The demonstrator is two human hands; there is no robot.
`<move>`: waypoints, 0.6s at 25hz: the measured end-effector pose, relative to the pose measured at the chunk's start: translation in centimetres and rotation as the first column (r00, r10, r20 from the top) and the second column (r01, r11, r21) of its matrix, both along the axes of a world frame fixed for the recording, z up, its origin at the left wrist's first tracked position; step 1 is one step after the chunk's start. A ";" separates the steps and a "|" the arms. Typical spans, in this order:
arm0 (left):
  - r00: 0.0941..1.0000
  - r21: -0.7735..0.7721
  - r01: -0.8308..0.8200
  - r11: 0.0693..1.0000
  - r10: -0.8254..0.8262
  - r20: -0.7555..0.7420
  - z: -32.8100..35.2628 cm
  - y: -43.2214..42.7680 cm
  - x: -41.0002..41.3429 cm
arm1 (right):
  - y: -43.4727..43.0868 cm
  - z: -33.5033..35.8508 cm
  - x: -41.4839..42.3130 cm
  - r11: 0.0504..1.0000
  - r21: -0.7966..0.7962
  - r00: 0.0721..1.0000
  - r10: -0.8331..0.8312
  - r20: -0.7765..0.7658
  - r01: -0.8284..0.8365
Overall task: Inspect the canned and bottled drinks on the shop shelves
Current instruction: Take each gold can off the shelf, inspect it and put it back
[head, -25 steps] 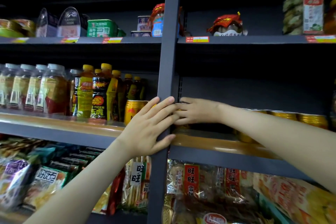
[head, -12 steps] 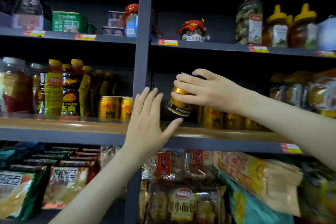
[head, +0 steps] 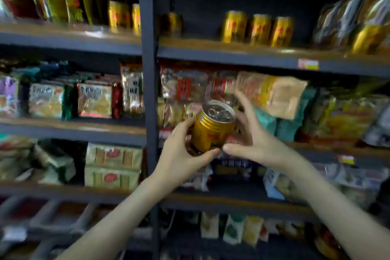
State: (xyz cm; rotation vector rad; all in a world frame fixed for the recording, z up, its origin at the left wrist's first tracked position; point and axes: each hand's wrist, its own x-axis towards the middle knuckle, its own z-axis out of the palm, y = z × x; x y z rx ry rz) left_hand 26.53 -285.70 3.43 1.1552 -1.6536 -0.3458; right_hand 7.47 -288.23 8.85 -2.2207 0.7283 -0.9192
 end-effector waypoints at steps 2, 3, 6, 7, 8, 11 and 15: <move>0.999 0.077 0.032 0.996 -0.029 -0.033 -4.1 3.2 -1.4 | 2.5 -5.5 -0.1 0.989 0.146 0.995 -0.033 0.099 0.018; 0.999 0.122 0.045 0.991 -0.041 -0.034 -5.8 4.9 -1.9 | 3.7 -7.5 -0.1 0.988 0.144 0.995 -0.062 0.083 0.050; 0.998 0.199 0.025 0.980 -0.037 0.053 -8.5 9.2 -2.2 | 6.7 -11.0 -0.2 0.987 0.157 1.000 -0.023 -0.014 0.025; 0.995 0.203 0.004 0.979 -0.024 0.096 -8.9 10.3 -2.1 | 7.4 -11.6 -0.2 0.983 0.181 1.000 -0.002 -0.015 0.005; 0.991 0.217 -0.021 0.976 -0.008 0.135 -9.1 11.3 -1.9 | 8.2 -12.0 -0.2 0.976 0.219 1.000 0.021 -0.007 -0.019; 0.997 0.355 -0.040 0.934 0.016 0.069 -9.3 13.1 -1.7 | 10.0 -12.6 -0.2 0.984 0.155 0.996 0.085 -0.005 -0.083; 0.825 0.621 0.372 0.691 0.062 -0.562 -8.3 14.3 -1.0 | 11.1 -13.0 0.0 0.976 -0.112 0.934 0.142 -0.327 -0.187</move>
